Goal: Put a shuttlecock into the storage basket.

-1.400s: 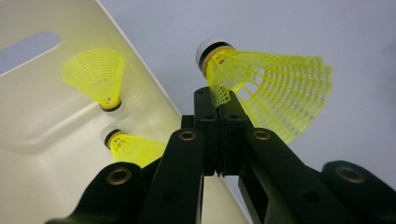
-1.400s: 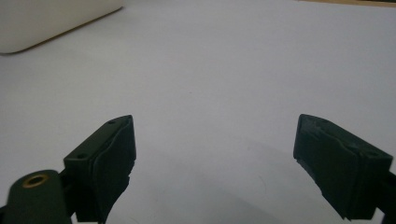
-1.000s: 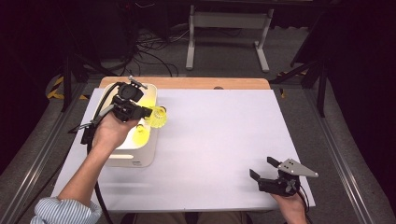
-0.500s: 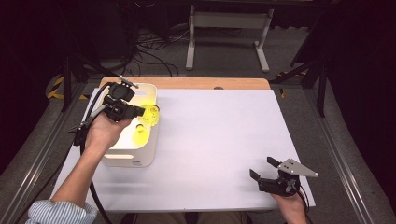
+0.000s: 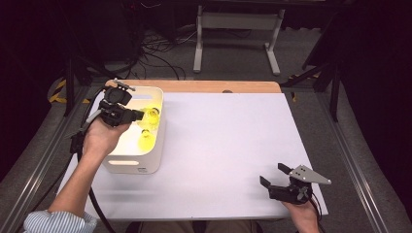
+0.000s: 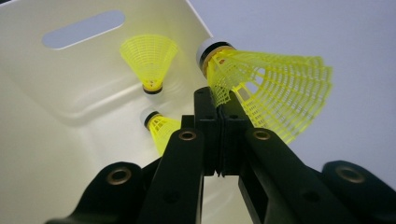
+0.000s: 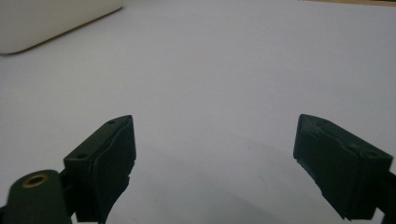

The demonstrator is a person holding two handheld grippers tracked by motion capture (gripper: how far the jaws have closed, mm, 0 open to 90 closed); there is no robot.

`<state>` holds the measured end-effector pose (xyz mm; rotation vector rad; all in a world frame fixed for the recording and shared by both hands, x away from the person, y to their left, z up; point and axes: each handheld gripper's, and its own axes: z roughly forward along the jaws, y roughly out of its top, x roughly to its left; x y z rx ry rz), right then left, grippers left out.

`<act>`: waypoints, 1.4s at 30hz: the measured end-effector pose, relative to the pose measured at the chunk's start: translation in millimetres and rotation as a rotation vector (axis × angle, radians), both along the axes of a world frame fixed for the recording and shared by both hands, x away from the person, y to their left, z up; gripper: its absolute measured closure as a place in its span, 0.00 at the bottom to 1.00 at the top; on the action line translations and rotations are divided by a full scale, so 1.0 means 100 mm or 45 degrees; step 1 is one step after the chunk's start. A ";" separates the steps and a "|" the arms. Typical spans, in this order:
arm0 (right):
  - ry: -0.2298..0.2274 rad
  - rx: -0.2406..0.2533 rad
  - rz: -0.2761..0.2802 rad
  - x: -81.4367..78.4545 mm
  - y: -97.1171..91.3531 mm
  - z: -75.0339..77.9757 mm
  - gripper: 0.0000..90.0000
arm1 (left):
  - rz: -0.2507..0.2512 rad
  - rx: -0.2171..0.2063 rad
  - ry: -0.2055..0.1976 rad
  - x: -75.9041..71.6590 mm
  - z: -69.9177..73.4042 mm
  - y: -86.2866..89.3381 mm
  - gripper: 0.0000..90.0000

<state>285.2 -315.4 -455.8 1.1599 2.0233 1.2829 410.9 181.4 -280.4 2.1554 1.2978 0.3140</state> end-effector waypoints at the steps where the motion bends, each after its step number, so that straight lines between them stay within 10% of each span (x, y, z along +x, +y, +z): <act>1: 0.000 0.000 0.000 0.00 0.00 0.00 0.15 | 0.010 0.000 0.002 0.00 -0.01 0.02 0.99; 42: 0.012 0.000 0.005 0.01 0.00 -0.01 0.15 | 0.151 0.107 0.086 0.31 -0.47 0.21 0.99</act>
